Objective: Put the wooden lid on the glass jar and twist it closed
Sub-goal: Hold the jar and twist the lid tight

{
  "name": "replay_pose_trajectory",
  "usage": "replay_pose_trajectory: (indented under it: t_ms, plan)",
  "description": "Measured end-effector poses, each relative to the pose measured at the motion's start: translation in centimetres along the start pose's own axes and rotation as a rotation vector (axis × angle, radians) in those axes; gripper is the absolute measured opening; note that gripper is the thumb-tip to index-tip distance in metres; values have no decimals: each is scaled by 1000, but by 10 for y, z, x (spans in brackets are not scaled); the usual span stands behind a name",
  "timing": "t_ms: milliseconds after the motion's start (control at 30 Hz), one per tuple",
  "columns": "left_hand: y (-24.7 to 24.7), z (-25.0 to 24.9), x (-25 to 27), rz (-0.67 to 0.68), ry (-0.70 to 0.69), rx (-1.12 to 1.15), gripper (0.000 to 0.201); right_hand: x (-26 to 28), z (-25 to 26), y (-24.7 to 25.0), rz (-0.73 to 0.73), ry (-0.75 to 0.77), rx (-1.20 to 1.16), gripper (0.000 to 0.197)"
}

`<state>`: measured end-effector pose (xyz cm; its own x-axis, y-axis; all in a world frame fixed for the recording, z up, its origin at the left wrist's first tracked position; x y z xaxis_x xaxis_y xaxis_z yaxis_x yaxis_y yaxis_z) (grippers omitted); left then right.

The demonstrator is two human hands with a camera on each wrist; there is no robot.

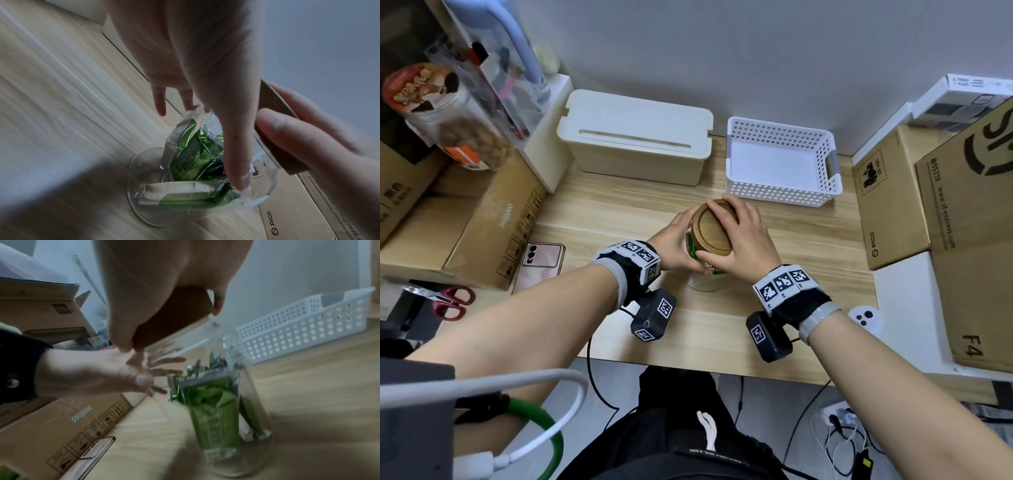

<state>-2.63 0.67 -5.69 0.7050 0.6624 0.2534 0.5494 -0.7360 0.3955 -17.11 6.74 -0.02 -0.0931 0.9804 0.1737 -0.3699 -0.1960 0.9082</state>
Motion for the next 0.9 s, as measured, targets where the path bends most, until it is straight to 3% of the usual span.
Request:
replay_pose_trajectory:
  t_ms: [167, 666, 900]
  plan:
    - [-1, 1, -1, -3, 6, -16, 128, 1, 5, -8, -112, -52, -27, 87]
    - [1, -13, 5, -8, -57, -39, 127, 2, 26, -21, -182, -279, -10, 81]
    - [0, -5, 3, -4, 20, -60, 127, 4, 17, -10, -134, -220, -187, 82]
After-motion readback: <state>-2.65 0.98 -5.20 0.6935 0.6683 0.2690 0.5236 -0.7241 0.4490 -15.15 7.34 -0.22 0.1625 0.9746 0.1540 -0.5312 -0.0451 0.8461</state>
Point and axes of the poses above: each hand's wrist, its own x-axis away from the middle knuckle, its own y-axis out of the back of the hand, z = x × y, the point moved 2 cm from there along -x, towards the middle knuckle, and after that the axes turned 6 degrees about z, right-handed, at the moved point
